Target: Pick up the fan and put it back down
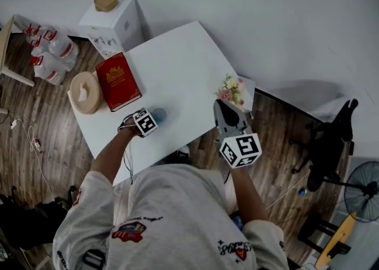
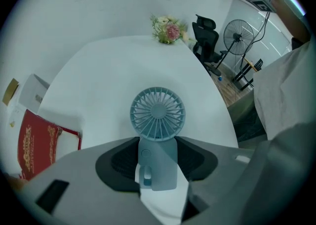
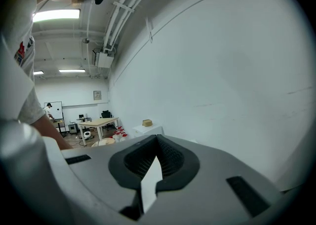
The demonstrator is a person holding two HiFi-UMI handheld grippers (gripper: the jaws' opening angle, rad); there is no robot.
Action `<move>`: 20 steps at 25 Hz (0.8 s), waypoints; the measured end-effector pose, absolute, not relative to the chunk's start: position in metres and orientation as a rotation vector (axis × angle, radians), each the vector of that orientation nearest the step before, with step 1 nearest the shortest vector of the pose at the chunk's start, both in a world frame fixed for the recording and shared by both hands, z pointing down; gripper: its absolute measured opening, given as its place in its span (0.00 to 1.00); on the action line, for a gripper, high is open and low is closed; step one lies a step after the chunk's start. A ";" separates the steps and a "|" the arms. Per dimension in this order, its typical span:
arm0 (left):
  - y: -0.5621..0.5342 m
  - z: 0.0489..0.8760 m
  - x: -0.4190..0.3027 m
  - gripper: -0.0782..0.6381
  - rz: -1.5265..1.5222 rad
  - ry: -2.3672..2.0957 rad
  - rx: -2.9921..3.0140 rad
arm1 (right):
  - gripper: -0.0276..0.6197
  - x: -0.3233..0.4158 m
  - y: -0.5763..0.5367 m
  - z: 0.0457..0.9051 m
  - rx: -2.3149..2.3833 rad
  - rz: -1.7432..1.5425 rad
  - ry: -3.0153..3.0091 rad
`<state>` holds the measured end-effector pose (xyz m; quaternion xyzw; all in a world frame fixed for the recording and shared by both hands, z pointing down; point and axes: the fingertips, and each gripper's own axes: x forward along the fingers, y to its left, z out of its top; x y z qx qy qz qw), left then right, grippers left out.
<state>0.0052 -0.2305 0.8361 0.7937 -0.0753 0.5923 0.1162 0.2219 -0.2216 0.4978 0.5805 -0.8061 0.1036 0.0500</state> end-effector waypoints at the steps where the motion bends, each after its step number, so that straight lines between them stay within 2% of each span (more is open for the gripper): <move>1: -0.230 0.834 0.005 0.41 1.716 -0.230 2.337 | 0.04 0.221 -0.222 0.497 1.762 0.313 -2.460; 20: -0.250 0.772 -0.033 0.41 1.395 -0.644 2.405 | 0.04 0.165 -0.249 0.492 1.552 0.307 -2.623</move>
